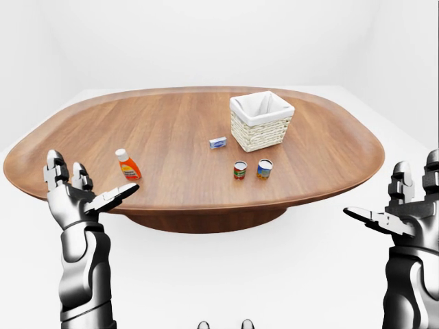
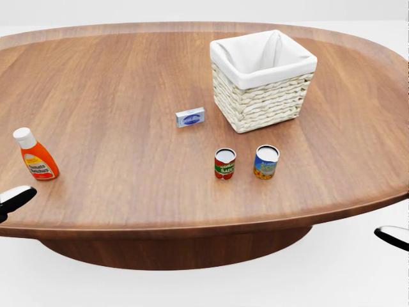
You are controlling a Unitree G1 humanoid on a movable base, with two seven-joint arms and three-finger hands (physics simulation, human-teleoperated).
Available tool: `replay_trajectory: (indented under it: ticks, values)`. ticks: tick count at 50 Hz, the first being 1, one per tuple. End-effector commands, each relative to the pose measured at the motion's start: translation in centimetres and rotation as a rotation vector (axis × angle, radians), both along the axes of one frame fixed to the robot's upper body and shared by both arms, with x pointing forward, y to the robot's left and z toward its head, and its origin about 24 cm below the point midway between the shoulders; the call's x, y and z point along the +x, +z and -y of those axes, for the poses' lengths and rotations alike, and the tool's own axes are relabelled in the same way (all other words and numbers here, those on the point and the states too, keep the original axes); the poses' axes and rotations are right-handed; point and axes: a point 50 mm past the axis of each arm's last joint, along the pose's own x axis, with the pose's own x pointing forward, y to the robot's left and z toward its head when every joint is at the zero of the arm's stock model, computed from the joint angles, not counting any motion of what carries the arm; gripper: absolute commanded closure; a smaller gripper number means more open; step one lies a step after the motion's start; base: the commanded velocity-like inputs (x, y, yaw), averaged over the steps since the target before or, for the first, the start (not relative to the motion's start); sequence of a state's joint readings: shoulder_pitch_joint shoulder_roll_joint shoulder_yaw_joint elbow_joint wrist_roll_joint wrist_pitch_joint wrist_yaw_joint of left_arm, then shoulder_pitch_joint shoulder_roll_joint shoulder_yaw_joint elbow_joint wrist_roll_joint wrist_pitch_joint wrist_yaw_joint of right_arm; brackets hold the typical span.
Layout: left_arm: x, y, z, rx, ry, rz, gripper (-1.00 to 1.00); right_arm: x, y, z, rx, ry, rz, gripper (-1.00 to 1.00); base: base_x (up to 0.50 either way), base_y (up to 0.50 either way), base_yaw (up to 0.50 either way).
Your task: Pick up the tomato sauce, and put it in the basket.
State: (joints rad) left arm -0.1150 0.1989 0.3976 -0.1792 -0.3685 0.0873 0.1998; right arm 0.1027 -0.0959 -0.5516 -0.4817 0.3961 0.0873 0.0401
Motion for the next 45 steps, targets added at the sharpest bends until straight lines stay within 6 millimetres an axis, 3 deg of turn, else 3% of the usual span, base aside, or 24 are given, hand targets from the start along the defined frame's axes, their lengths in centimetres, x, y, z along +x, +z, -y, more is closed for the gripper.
replay_trajectory:
  ticks: [1, 45]
  values:
    - [0.0, 0.07, 0.03, -0.003, -0.001, 0.004, -1.0, -0.02, -0.13, 0.02, 0.002, 0.004, -0.004, -1.0, 0.0, -0.25, 0.0]
    - [0.03, -0.11, 0.39, -0.015, -0.018, 0.004, -1.0, 0.22, -0.5, -0.07, -0.002, 0.014, -0.024, -1.0, 0.0, -0.25, 0.0]
